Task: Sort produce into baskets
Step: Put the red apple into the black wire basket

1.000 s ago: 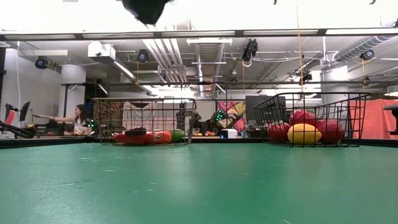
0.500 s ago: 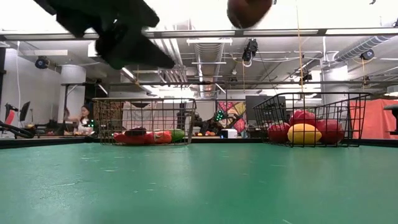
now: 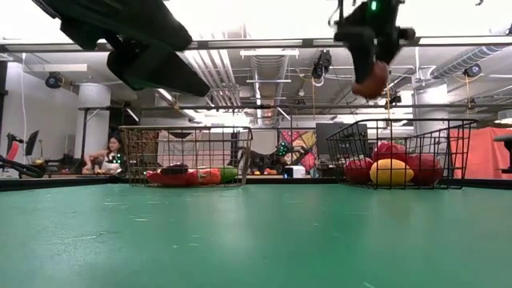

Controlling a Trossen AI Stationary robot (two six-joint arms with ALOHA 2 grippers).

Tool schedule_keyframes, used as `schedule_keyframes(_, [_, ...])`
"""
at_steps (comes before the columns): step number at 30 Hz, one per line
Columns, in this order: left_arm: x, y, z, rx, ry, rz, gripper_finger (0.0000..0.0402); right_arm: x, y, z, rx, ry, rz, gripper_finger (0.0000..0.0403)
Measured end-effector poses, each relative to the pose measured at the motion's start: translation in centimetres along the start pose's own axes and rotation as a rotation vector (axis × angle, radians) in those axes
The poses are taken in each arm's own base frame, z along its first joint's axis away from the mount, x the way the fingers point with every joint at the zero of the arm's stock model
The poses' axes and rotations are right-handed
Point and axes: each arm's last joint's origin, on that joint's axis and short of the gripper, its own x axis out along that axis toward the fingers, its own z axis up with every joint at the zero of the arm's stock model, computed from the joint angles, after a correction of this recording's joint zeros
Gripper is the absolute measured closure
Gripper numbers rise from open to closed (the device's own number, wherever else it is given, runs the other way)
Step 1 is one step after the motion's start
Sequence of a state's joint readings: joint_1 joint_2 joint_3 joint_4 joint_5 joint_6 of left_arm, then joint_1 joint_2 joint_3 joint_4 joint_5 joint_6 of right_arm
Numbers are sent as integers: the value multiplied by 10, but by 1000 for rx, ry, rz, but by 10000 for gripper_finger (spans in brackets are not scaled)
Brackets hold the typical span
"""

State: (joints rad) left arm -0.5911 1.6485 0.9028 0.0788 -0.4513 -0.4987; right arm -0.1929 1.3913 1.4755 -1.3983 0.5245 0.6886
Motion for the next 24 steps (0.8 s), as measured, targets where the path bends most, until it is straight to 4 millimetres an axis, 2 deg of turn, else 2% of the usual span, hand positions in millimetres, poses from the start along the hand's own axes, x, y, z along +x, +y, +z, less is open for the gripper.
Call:
schedule_keyframes(4, [-1, 2, 1, 4, -26, 62, 88, 29, -12, 2, 1, 98, -31, 126])
schedule_keyframes(8, [-1, 3, 0, 10, -28, 87, 88, 49, -13, -5, 2, 55, -24, 126])
schedule_keyframes(16, [-1, 3, 0, 10, -31, 86, 88, 72, -15, -31, 82, -104, 20, 126])
schedule_keyframes(24, [-1, 5, 1, 17, -65, 149, 88, 86, -21, -52, 158, -240, 27, 126])
